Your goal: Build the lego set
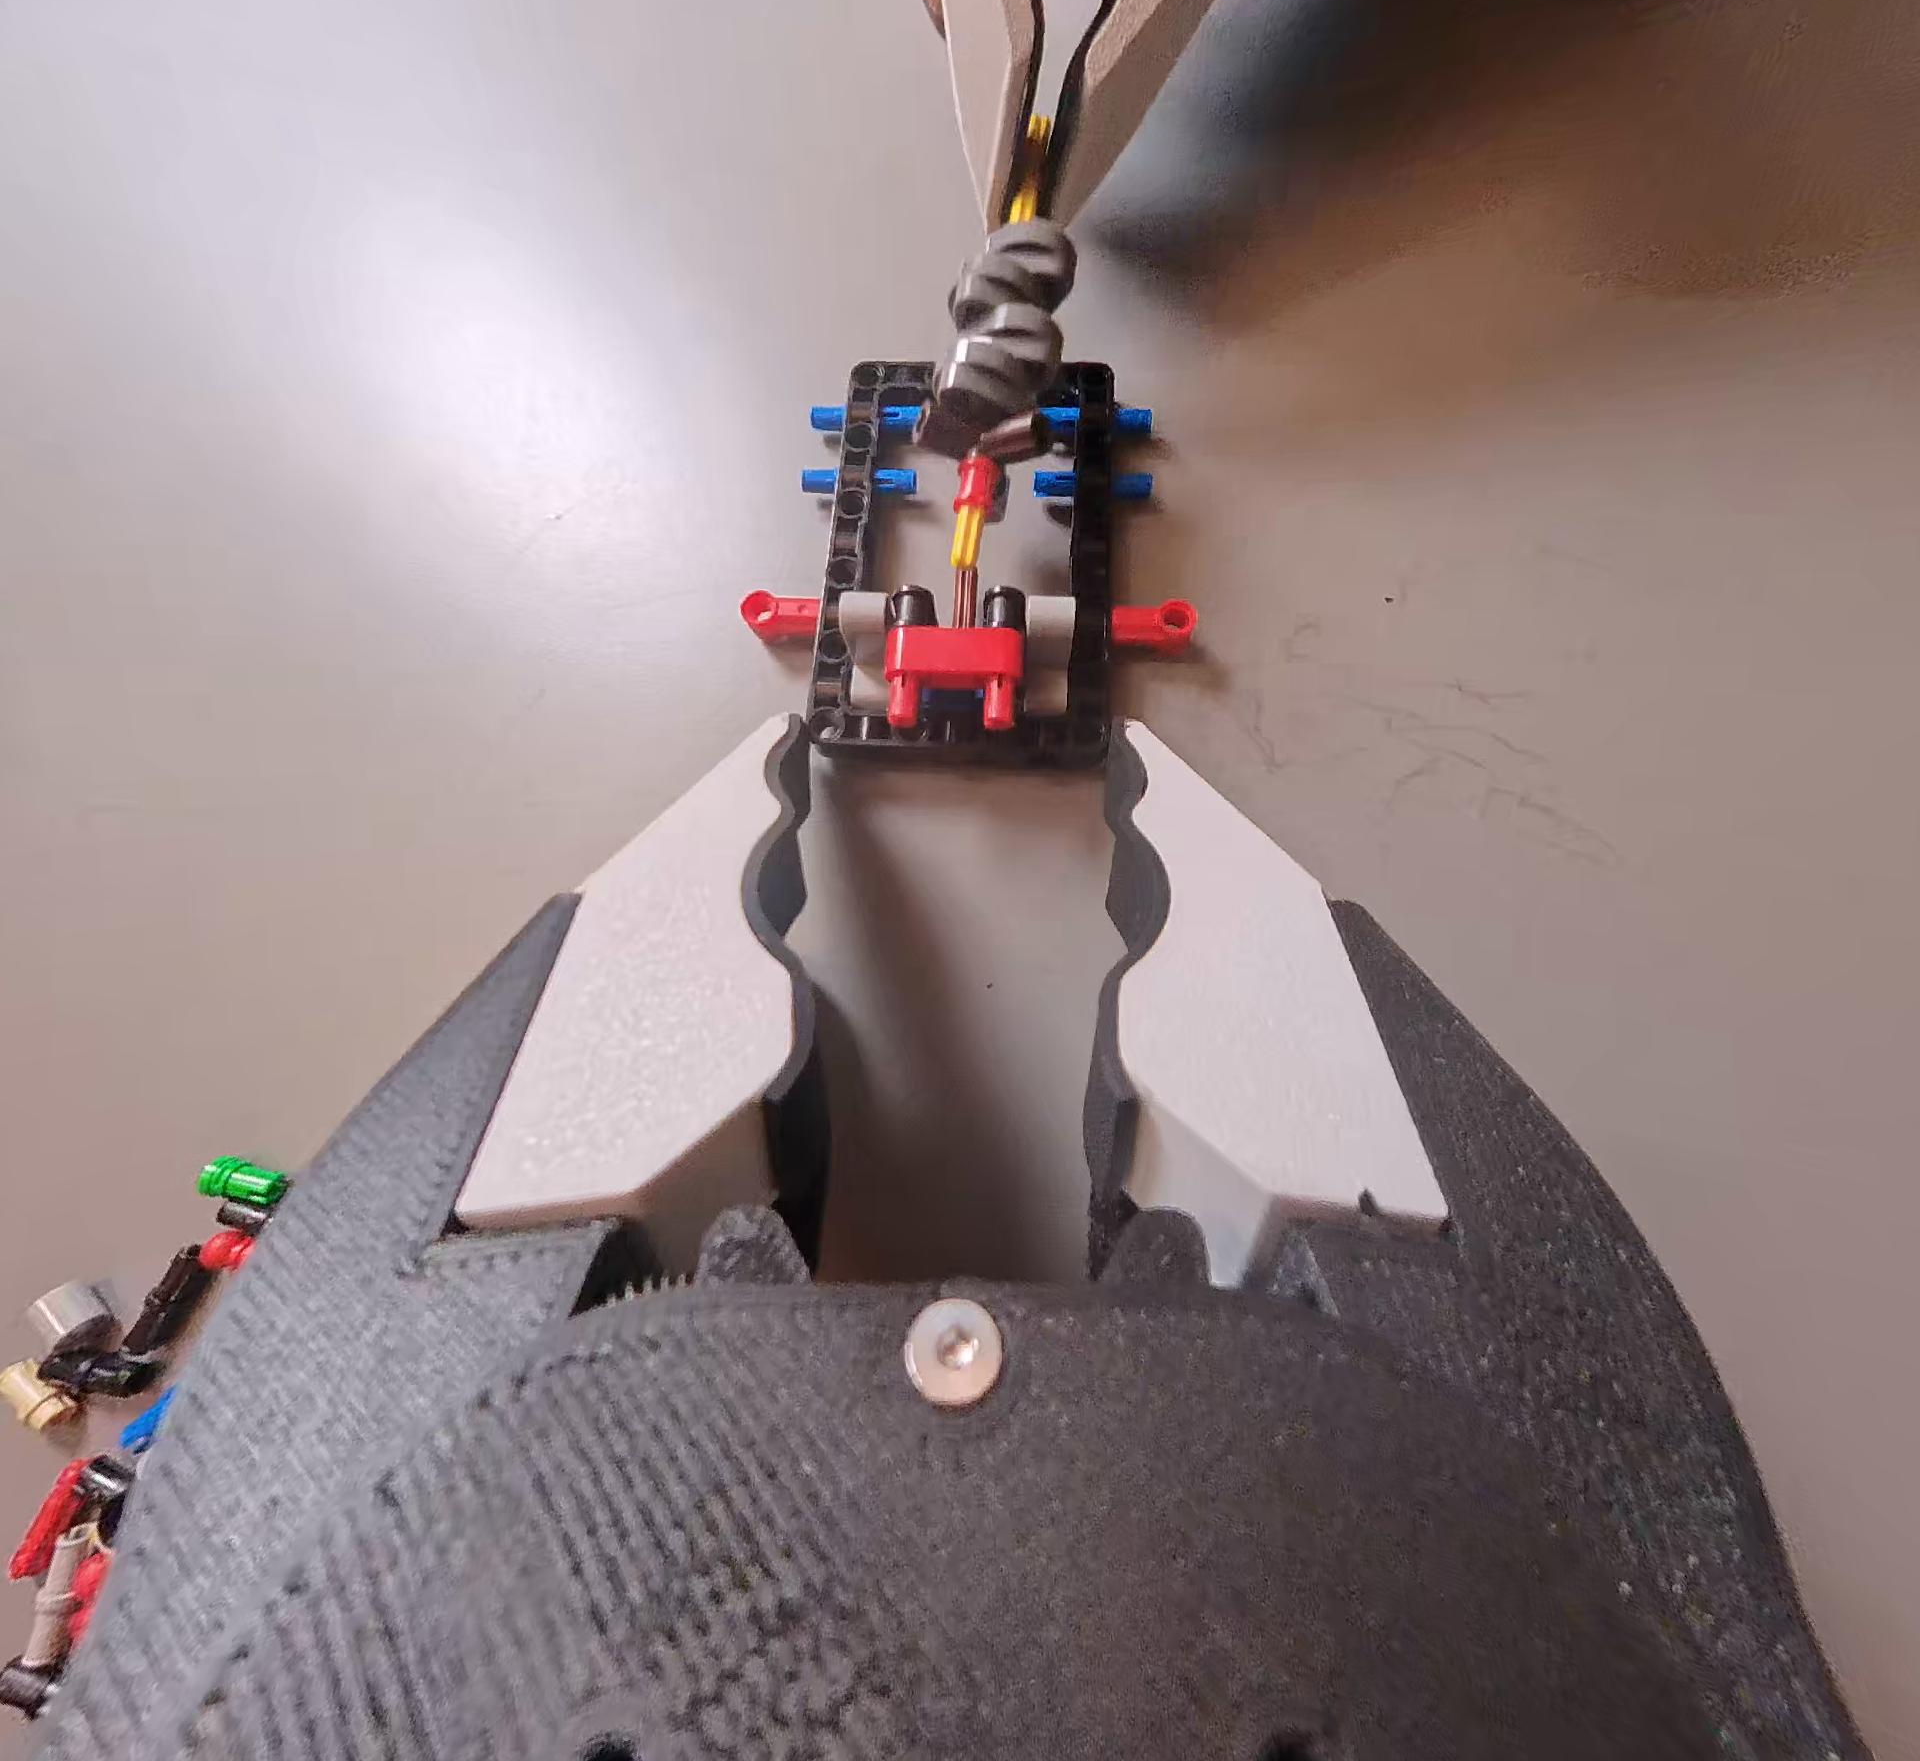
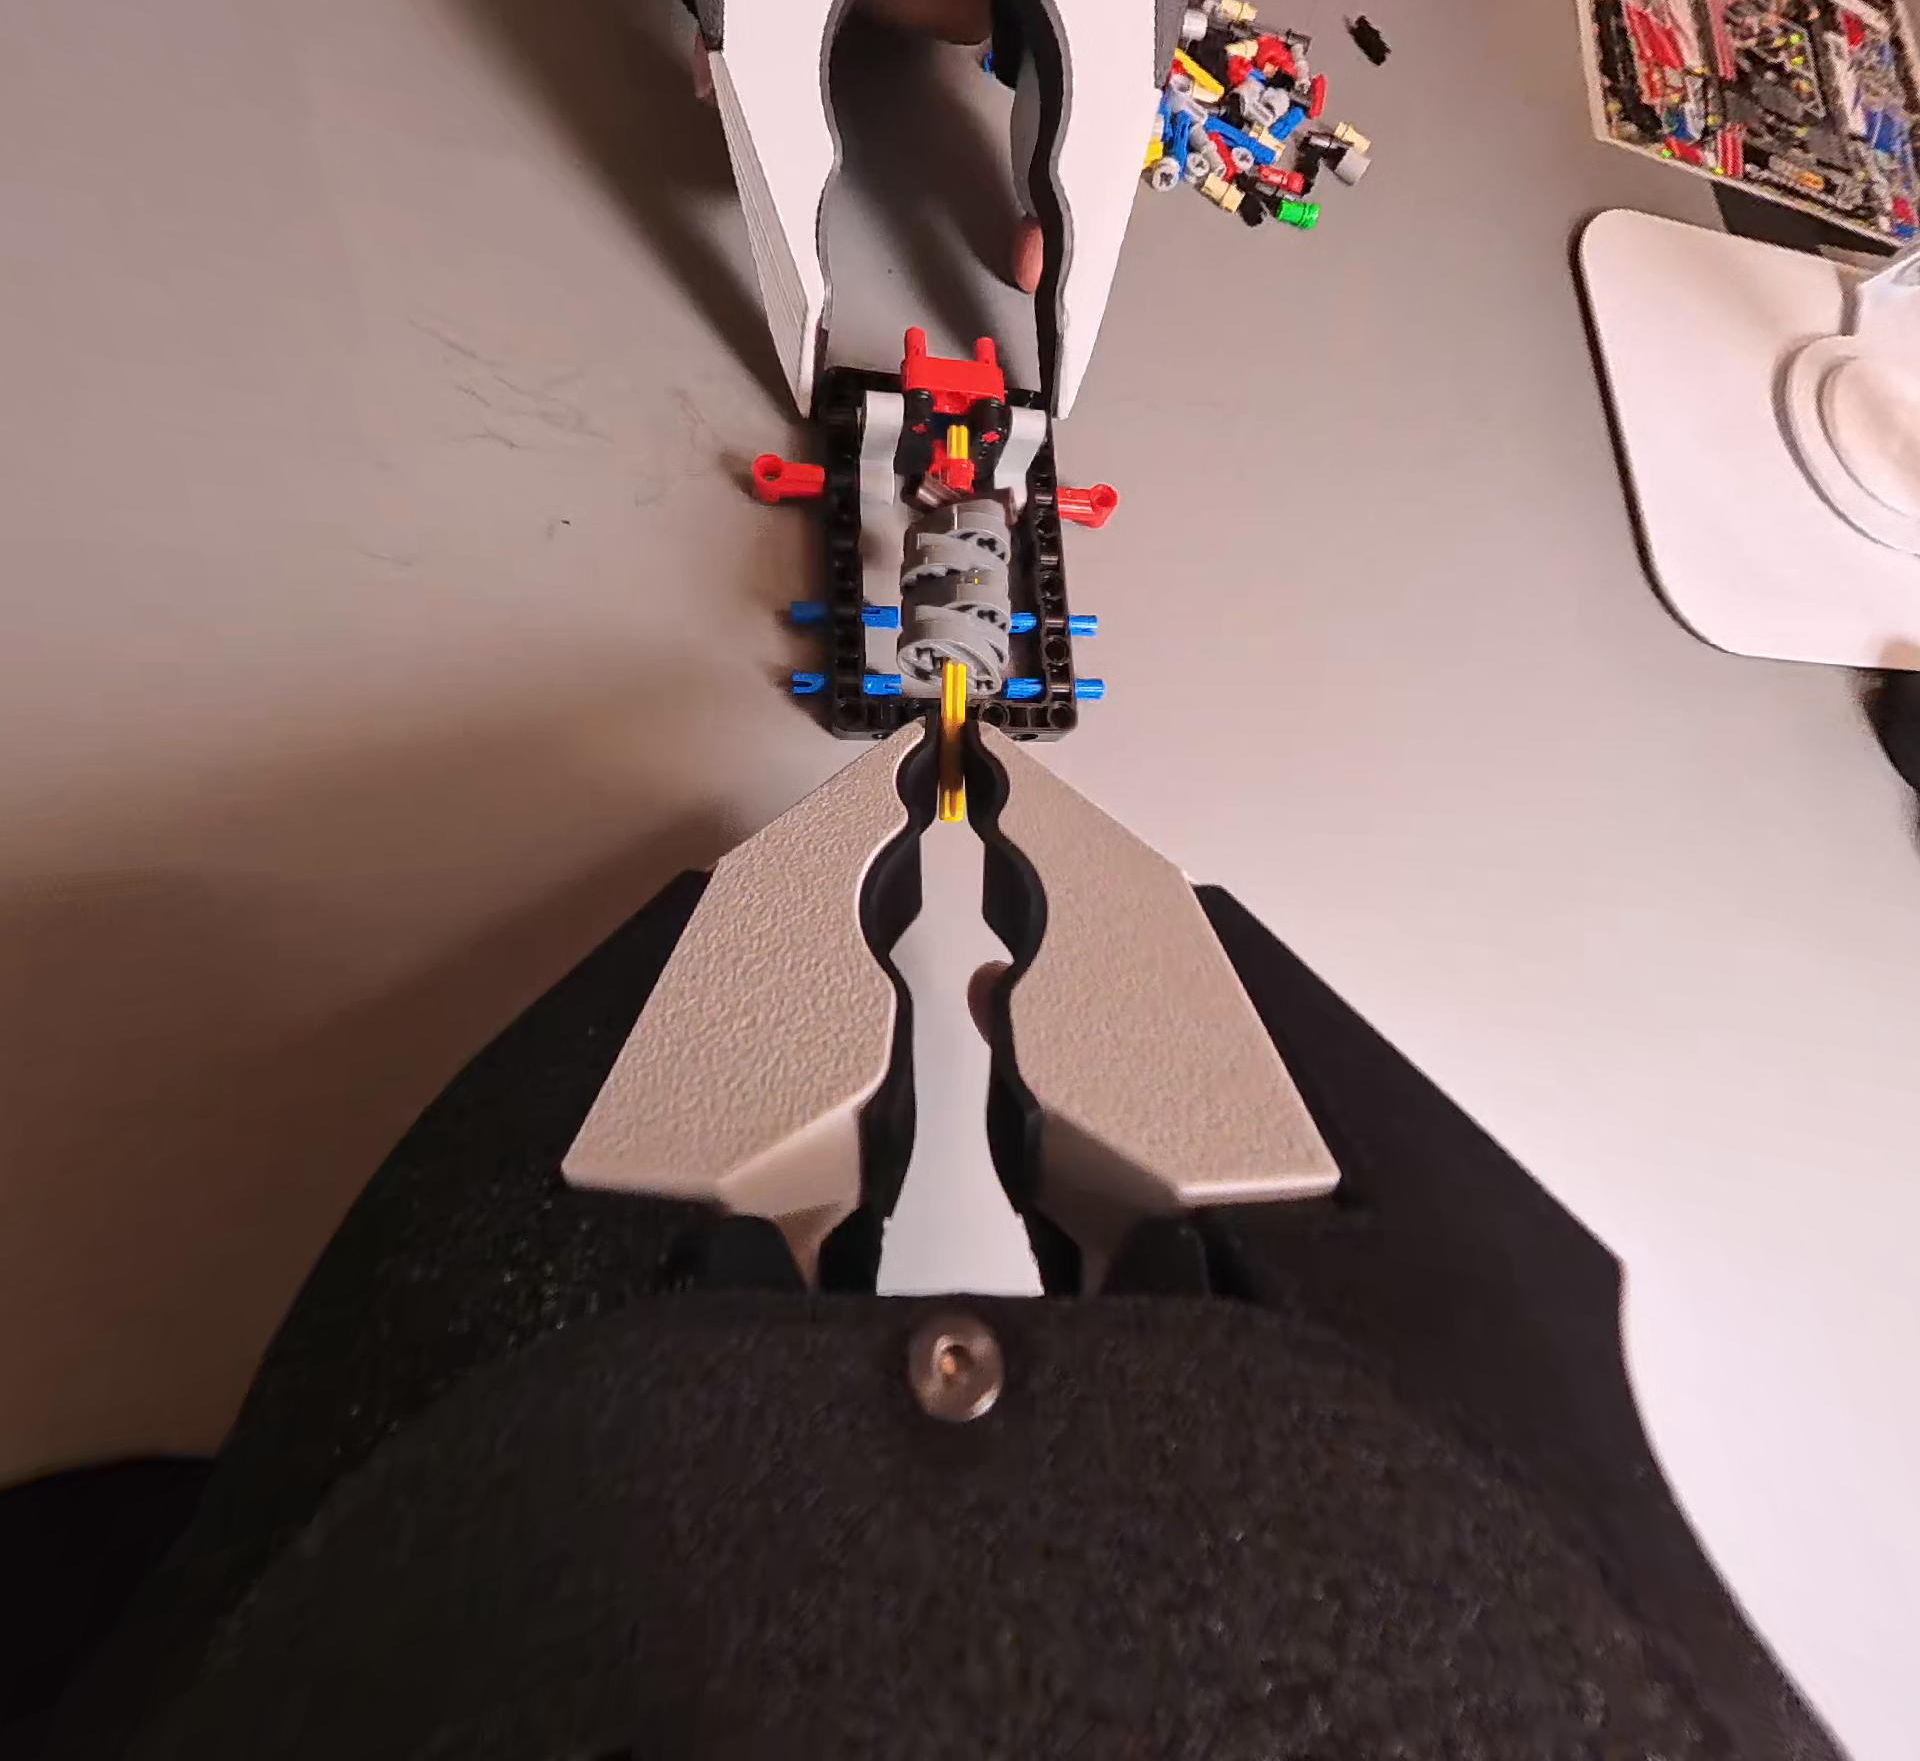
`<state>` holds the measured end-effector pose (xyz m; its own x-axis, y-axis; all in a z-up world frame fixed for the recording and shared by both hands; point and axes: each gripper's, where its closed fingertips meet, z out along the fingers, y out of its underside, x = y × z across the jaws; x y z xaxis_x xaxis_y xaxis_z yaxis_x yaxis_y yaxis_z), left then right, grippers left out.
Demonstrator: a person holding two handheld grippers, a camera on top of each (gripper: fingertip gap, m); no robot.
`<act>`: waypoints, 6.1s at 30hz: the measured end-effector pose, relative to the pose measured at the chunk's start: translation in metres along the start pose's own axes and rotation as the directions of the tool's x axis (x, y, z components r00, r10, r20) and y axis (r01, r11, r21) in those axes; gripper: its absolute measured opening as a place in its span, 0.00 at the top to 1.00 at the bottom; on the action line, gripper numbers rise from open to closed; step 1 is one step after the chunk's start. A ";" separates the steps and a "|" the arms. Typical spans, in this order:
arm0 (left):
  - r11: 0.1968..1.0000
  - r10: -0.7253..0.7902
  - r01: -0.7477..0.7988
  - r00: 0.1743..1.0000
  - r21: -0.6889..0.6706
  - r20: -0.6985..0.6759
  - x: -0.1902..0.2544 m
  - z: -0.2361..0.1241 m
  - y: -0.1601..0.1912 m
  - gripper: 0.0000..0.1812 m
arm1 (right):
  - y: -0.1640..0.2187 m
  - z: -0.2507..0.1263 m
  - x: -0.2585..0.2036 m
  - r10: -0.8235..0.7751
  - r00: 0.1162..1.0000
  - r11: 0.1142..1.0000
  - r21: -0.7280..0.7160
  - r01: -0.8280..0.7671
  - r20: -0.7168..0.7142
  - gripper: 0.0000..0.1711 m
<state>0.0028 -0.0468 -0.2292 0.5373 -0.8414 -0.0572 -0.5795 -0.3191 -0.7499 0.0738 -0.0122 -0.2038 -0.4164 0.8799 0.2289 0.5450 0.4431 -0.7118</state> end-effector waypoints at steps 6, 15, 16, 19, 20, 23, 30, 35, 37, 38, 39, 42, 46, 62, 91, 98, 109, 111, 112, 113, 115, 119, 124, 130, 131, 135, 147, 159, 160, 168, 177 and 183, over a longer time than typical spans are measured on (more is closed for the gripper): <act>1.000 0.003 -0.003 1.000 0.004 -0.002 0.000 0.001 -0.001 0.69 | 0.001 0.005 0.001 -0.024 1.000 1.000 -0.014 0.024 -0.004 0.99; 1.000 0.005 -0.005 1.000 0.012 0.003 0.000 0.002 -0.002 0.69 | -0.001 0.010 -0.001 -0.018 1.000 1.000 0.002 0.018 0.013 0.99; 1.000 0.004 -0.004 1.000 0.013 0.005 0.000 0.002 -0.002 0.69 | -0.001 0.009 -0.002 -0.005 1.000 1.000 0.010 0.005 0.024 0.99; 0.999 -0.008 0.007 1.000 0.033 0.022 -0.003 -0.001 -0.004 0.68 | -0.003 0.004 -0.002 0.082 0.993 0.994 0.068 -0.088 0.081 0.99; 0.998 -0.021 0.020 1.000 0.053 0.023 -0.004 -0.004 -0.008 0.67 | -0.006 -0.001 -0.002 0.135 0.983 0.983 0.104 -0.148 0.123 0.99; 0.982 -0.086 0.085 0.996 0.167 0.000 -0.007 -0.017 -0.026 0.70 | -0.014 -0.015 0.004 0.253 0.943 0.932 0.209 -0.297 0.214 0.99; 0.890 -0.166 0.209 0.976 0.404 -0.138 0.008 -0.032 -0.078 0.80 | -0.050 -0.041 0.008 0.328 0.857 0.783 0.393 -0.482 0.398 0.99; 0.834 -0.178 0.236 0.971 0.498 -0.160 0.011 -0.044 -0.101 0.87 | -0.064 -0.048 0.007 0.325 0.833 0.737 0.432 -0.520 0.449 0.99; 0.831 -0.174 0.227 0.973 0.507 -0.151 0.010 -0.046 -0.103 0.90 | -0.063 -0.046 0.006 0.325 0.835 0.742 0.428 -0.516 0.444 0.99; 0.836 -0.170 0.219 0.975 0.503 -0.141 0.010 -0.045 -0.102 0.93 | -0.064 -0.046 0.005 0.324 0.835 0.742 0.427 -0.516 0.445 0.99; 0.841 -0.167 0.210 0.977 0.499 -0.131 0.009 -0.044 -0.101 0.96 | -0.064 -0.045 0.004 0.324 0.834 0.744 0.425 -0.516 0.446 0.99; 0.837 -0.178 0.233 0.971 0.495 -0.157 0.010 -0.044 -0.099 0.96 | -0.064 -0.043 0.004 0.325 0.843 0.755 0.420 -0.504 0.428 0.99; 0.802 -0.223 0.314 0.947 0.509 -0.233 0.008 -0.044 -0.096 0.97 | -0.065 -0.040 0.006 0.327 0.868 0.769 0.427 -0.475 0.375 0.99; 0.855 -0.256 0.298 0.954 0.424 -0.154 -0.010 -0.035 -0.068 0.76 | -0.048 -0.021 0.008 0.297 0.937 0.883 0.320 -0.343 0.183 0.99; 0.992 -0.031 0.036 0.998 0.117 -0.047 0.003 -0.004 -0.016 0.87 | -0.012 0.016 -0.009 0.273 0.948 0.950 0.110 -0.293 0.164 0.99; 0.992 -0.032 0.038 0.998 0.117 -0.053 0.004 -0.005 -0.015 0.87 | -0.012 0.016 -0.009 0.272 0.945 0.946 0.129 -0.297 0.182 0.99; 0.992 -0.035 0.041 0.998 0.117 -0.050 0.003 -0.005 -0.015 0.87 | -0.012 0.016 -0.007 0.257 0.949 0.946 0.153 -0.285 0.184 0.99; 0.992 -0.036 0.042 0.998 0.116 -0.051 0.003 -0.005 -0.015 0.87 | -0.013 0.017 -0.007 0.265 0.945 0.943 0.154 -0.296 0.190 0.99; 0.992 -0.039 0.044 0.998 0.116 -0.052 0.003 -0.005 -0.015 0.87 | -0.013 0.017 -0.006 0.274 0.941 0.939 0.156 -0.306 0.196 0.99; 0.992 -0.042 0.047 0.998 0.116 -0.051 0.003 -0.004 -0.015 0.87 | -0.012 0.017 -0.006 0.283 0.937 0.936 0.154 -0.316 0.203 0.99; 0.992 -0.049 0.054 0.998 0.116 -0.048 0.002 -0.004 -0.015 0.87 | -0.011 0.018 -0.006 0.300 0.930 0.932 0.145 -0.333 0.211 0.99; 0.991 -0.058 0.063 0.997 0.116 -0.048 0.001 -0.004 -0.015 0.87 | -0.010 0.019 -0.005 0.329 0.916 0.923 0.126 -0.364 0.231 0.99; 0.992 -0.053 0.057 0.998 0.113 -0.033 0.001 -0.002 -0.016 0.87 | -0.005 0.019 -0.005 0.345 0.904 0.925 0.072 -0.373 0.254 0.99; 0.993 -0.049 0.050 0.999 0.110 -0.018 0.002 -0.001 -0.017 0.87 | -0.001 0.020 -0.005 0.311 0.920 0.947 0.001 -0.320 0.239 0.99; 0.993 -0.043 0.044 0.999 0.109 -0.011 0.002 -0.001 -0.017 0.87 | 0.000 0.021 -0.005 0.294 0.928 0.954 -0.012 -0.299 0.230 0.99; 0.996 0.002 -0.003 1.000 0.091 0.009 0.003 -0.008 -0.013 0.80 | 0.000 0.021 -0.008 0.244 0.941 0.970 -0.057 -0.238 0.235 0.99; 1.000 -0.018 0.018 1.000 -0.014 0.010 0.002 -0.012 0.008 0.97 | 0.000 0.018 -0.001 0.260 0.940 0.966 -0.045 -0.256 0.222 0.99; 1.000 0.003 -0.003 1.000 0.014 -0.001 0.012 -0.001 -0.003 0.91 | 0.004 0.016 0.000 0.248 0.939 0.969 -0.039 -0.246 0.237 0.99; 1.000 0.007 -0.007 1.000 0.014 0.000 0.012 -0.001 -0.003 0.91 | 0.004 0.016 0.000 0.238 0.940 0.971 -0.036 -0.237 0.243 0.99; 0.999 0.028 -0.029 0.999 0.017 0.016 0.011 0.001 -0.003 0.93 | 0.003 0.019 0.003 0.172 0.940 0.985 -0.022 -0.174 0.295 0.99; 0.998 0.069 -0.068 0.996 -0.009 0.050 0.004 0.003 -0.002 1.00 | 0.000 0.026 -0.001 0.141 0.941 0.990 -0.027 -0.139 0.308 0.99; 0.999 0.026 -0.027 1.000 0.024 0.016 0.006 0.000 -0.002 0.95 | 0.000 0.026 0.001 0.144 0.945 0.989 -0.021 -0.144 0.294 0.99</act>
<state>0.0072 -0.0511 -0.2278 0.5316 -0.8425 -0.0874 -0.5788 -0.2860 -0.7637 0.0544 -0.0158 -0.2206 -0.5293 0.8445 -0.0815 0.6146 0.3154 -0.7231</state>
